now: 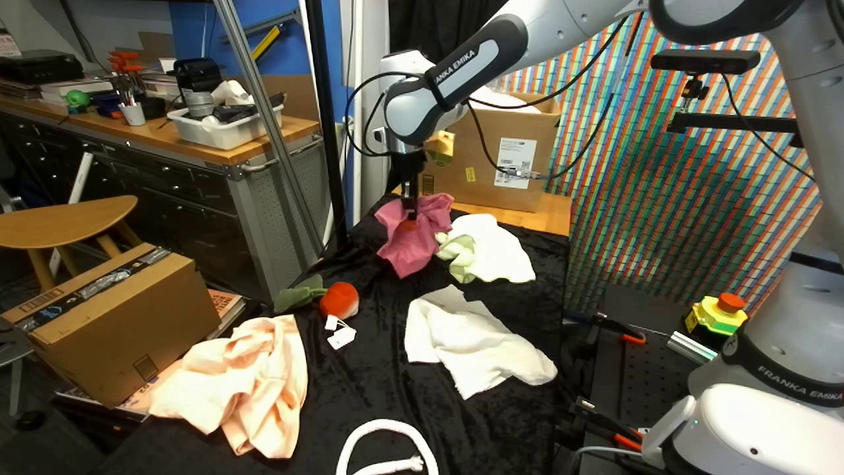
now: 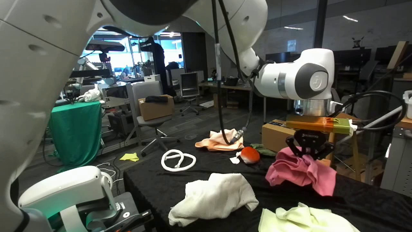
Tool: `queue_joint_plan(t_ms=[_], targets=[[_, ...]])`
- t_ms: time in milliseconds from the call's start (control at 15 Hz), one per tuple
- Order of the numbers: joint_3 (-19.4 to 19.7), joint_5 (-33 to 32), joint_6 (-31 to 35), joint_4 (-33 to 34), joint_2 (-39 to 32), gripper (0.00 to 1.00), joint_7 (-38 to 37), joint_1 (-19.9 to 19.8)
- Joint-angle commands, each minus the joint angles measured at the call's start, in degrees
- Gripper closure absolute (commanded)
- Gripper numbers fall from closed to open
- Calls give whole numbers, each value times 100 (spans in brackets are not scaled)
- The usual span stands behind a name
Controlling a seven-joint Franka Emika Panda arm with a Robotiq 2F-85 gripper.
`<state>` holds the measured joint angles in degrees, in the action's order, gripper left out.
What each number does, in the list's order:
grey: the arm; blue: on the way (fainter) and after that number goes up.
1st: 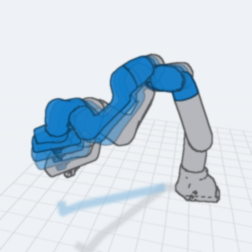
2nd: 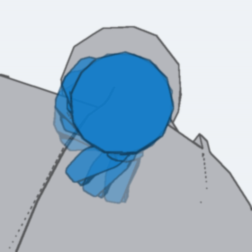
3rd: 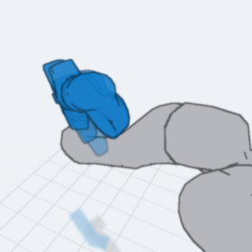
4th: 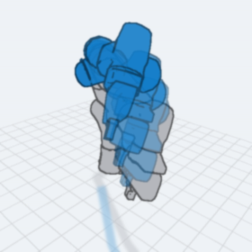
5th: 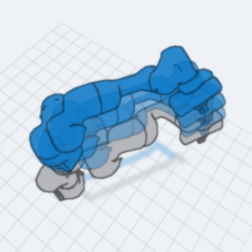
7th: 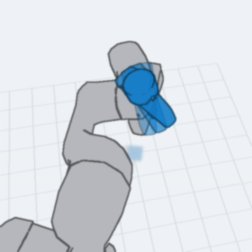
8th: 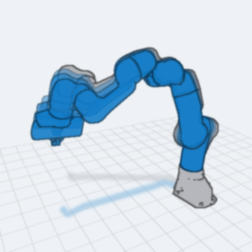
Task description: Pile the t-shirts, ropes, radish and towel together
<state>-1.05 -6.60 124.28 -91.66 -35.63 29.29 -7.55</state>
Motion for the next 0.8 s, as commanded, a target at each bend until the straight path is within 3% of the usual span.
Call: queue_joint_plan(t_ms=[0,400,733], targets=[[-258,185,-149,-1412,1084,95,275,-65],[-654,1137,-640,-2738,1985,95,570,58],[-841,1948,-469,-3438,2313,95,665,328]])
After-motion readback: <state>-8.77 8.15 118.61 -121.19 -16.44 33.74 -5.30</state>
